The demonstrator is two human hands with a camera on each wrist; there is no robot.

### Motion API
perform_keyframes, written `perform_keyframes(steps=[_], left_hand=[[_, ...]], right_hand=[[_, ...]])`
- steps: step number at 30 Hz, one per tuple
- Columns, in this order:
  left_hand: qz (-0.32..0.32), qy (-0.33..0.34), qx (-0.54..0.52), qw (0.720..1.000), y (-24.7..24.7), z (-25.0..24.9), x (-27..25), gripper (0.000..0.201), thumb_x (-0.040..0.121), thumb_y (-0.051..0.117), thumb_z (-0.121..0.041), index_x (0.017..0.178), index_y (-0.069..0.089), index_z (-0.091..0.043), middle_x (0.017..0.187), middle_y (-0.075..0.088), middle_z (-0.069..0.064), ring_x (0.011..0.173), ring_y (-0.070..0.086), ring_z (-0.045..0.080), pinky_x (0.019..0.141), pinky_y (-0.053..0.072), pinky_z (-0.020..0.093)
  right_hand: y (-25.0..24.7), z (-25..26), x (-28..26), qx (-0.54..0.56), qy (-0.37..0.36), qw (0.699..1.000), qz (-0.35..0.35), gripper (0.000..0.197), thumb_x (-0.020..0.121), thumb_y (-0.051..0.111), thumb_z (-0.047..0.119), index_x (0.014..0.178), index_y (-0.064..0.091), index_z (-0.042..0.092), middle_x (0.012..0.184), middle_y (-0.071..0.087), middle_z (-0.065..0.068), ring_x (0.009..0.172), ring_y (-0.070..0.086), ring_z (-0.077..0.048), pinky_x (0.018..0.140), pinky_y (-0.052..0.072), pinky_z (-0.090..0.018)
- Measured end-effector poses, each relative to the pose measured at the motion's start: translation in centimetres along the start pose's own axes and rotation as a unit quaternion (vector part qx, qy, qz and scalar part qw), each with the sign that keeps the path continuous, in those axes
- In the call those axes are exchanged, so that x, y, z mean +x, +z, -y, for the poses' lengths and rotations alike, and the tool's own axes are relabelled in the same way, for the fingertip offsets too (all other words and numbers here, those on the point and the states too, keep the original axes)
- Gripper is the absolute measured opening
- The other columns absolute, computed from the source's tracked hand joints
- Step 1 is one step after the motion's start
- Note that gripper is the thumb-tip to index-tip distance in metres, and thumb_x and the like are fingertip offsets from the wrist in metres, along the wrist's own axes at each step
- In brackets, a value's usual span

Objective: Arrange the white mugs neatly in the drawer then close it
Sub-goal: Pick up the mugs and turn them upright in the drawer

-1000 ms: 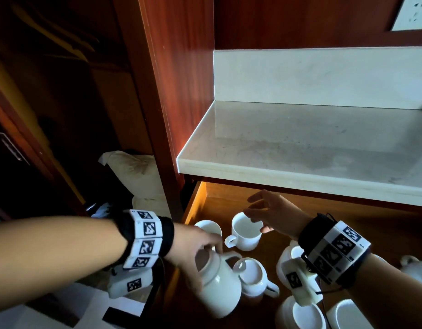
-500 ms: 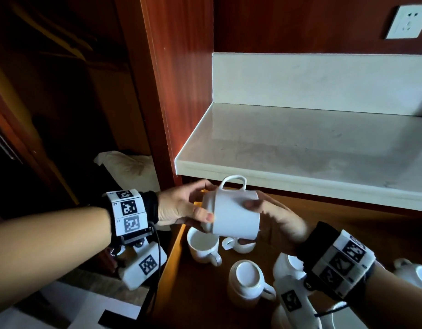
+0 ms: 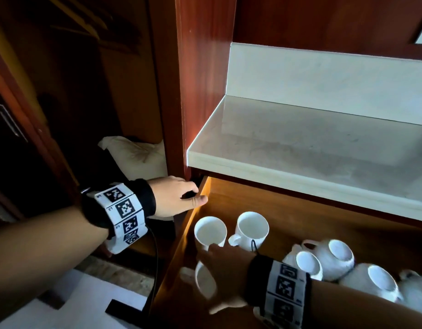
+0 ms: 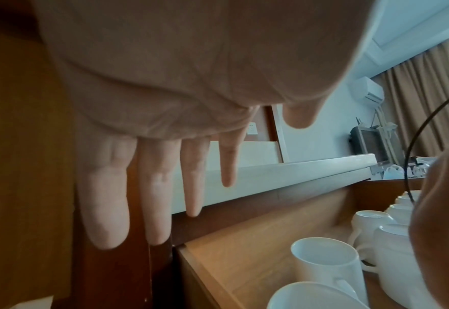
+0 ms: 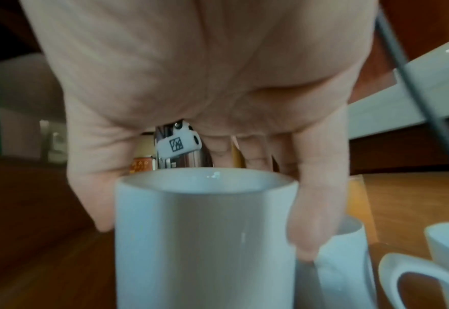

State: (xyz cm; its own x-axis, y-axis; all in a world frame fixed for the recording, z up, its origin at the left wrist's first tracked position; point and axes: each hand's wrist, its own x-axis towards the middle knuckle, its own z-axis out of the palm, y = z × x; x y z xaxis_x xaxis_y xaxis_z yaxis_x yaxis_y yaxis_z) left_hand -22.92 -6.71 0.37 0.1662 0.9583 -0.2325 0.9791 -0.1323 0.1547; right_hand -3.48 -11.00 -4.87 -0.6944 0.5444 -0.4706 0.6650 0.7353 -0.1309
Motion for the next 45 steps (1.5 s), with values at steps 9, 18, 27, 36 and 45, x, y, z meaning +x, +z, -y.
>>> perform_keyframes(steps=[9, 18, 27, 36, 45], left_hand=[[0.042, 0.025, 0.028, 0.998, 0.9, 0.1, 0.0, 0.067, 0.087, 0.033, -0.073, 0.133, 0.049, -0.028, 0.128, 0.056, -0.003, 0.108, 0.056, 0.012, 0.088, 0.048, 0.028], [0.11, 0.075, 0.07, 0.989, 1.3, -2.3, 1.4, 0.064, 0.089, 0.038, -0.068, 0.135, 0.046, -0.025, 0.123, 0.058, -0.001, 0.1, 0.059, 0.014, 0.082, 0.052, 0.03], [0.149, 0.156, 0.139, 0.966, 2.9, -8.3, 4.8, 0.078, 0.076, 0.069, -0.057, 0.14, 0.039, -0.023, 0.129, 0.056, 0.003, 0.116, 0.054, 0.022, 0.095, 0.048, 0.039], [0.232, 0.277, 0.325, 0.874, 7.4, -16.7, 5.9, 0.085, 0.076, 0.073, -0.052, 0.142, 0.033, -0.017, 0.135, 0.041, 0.012, 0.119, 0.051, 0.037, 0.093, 0.046, 0.049], [0.274, 0.277, 0.372, 0.843, 9.9, -18.2, 4.8, 0.08, 0.078, 0.076, -0.041, 0.138, 0.032, -0.012, 0.131, 0.041, 0.019, 0.107, 0.057, 0.041, 0.072, 0.046, 0.045]], right_hand=[[2.3, 1.6, 2.8, -0.049, -0.013, 0.997, 0.053, 0.089, 0.069, 0.08, 0.046, 0.138, 0.032, 0.017, 0.129, 0.048, -0.014, 0.117, 0.053, -0.039, 0.092, 0.049, -0.053], [3.3, 1.3, 3.1, -0.044, -0.017, 0.998, 0.032, 0.089, 0.069, 0.082, 0.041, 0.139, 0.032, 0.016, 0.13, 0.047, -0.017, 0.116, 0.053, -0.042, 0.088, 0.051, -0.053], [-2.8, -7.8, -5.5, 0.028, 0.103, 0.991, -0.074, 0.081, 0.075, 0.068, 0.059, 0.138, 0.039, 0.018, 0.132, 0.055, -0.006, 0.119, 0.054, -0.026, 0.098, 0.046, -0.038], [-0.8, -11.0, -11.0, 0.094, 0.195, 0.971, -0.107, 0.072, 0.078, 0.066, 0.057, 0.135, 0.044, 0.018, 0.134, 0.054, -0.003, 0.12, 0.054, -0.022, 0.098, 0.045, -0.034], [0.6, -11.4, -11.9, 0.131, 0.201, 0.959, -0.149, 0.061, 0.082, 0.065, 0.052, 0.13, 0.049, 0.017, 0.131, 0.056, 0.002, 0.12, 0.053, -0.017, 0.094, 0.041, -0.027]])
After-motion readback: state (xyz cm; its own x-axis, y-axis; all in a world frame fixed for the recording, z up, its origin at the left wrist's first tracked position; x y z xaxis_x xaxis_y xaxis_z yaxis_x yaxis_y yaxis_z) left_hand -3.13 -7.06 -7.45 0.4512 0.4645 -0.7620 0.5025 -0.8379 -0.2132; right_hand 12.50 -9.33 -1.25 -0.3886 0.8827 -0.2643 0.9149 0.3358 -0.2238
